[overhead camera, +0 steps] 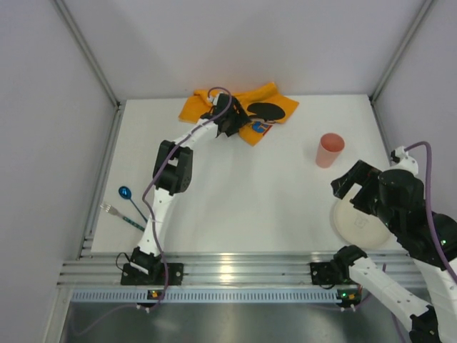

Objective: Set the dinner table for one person

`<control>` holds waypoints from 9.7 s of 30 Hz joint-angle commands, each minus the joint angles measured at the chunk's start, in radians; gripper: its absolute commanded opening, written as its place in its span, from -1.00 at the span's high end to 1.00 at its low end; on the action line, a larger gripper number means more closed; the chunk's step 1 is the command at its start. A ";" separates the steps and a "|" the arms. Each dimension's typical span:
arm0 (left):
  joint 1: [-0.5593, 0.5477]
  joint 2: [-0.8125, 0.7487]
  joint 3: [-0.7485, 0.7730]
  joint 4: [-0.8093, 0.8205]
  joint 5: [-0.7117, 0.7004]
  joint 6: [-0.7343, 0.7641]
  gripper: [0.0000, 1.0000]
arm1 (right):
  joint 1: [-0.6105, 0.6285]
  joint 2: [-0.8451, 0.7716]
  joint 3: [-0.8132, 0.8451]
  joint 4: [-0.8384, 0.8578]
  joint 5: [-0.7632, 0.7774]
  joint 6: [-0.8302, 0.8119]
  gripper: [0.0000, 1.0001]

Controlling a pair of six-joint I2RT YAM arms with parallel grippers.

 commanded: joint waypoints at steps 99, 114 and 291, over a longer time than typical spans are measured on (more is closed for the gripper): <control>0.240 -0.844 -0.953 -0.703 -0.021 0.601 1.00 | -0.181 1.210 0.054 0.519 -0.262 -0.372 -0.03; 0.237 -0.998 -0.844 -0.697 -0.035 0.479 -0.96 | -0.095 0.986 0.157 0.372 -0.231 -0.364 -0.46; -0.101 -1.012 -1.152 -0.311 0.038 0.383 -0.96 | -0.241 0.678 -0.291 0.290 -0.024 -0.111 -0.83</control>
